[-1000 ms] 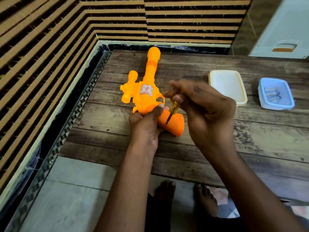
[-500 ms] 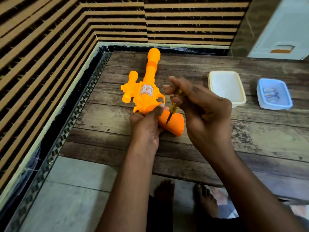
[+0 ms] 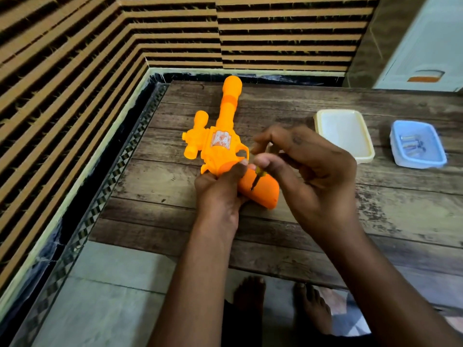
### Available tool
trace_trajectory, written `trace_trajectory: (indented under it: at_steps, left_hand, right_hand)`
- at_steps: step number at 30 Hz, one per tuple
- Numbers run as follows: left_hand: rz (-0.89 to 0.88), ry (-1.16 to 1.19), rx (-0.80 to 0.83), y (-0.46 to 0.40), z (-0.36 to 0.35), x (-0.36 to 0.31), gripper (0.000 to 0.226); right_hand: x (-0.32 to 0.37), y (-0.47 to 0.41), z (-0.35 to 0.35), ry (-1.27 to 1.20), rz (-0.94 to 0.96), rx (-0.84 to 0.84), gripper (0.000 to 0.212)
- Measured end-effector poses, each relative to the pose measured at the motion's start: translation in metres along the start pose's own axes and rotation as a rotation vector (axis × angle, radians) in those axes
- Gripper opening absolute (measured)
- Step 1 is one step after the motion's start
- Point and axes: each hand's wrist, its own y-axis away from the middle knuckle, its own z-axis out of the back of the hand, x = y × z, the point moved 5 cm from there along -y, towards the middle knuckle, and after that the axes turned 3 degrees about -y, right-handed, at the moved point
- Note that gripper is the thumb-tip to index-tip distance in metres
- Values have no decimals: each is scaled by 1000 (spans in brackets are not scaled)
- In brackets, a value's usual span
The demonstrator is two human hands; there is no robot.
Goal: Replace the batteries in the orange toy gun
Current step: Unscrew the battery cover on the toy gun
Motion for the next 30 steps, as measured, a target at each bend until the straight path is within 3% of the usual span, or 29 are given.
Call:
trace_trajectory:
  at_steps: [5, 9, 12, 16, 24, 30]
  left_hand:
    - [4, 9, 11, 1, -1, 0, 21]
    - [13, -2, 9, 0, 0, 0, 22]
    - [4, -12, 12, 1, 0, 0, 19]
    - [17, -4, 3, 1, 0, 1, 17]
    - [23, -19, -3, -2, 2, 1, 19]
    - [33, -13, -20, -2, 3, 1, 34]
  right_hand:
    - [0, -1, -4, 38, 47, -46, 19]
    - [2, 1, -5, -52, -7, 30, 32]
    - [4, 2, -7, -35, 4, 44, 23]
    - [2, 1, -4, 80, 59, -89, 15]
    - [3, 0, -4, 8, 18, -23, 17]
    - [2, -1, -8, 24, 14, -55, 25]
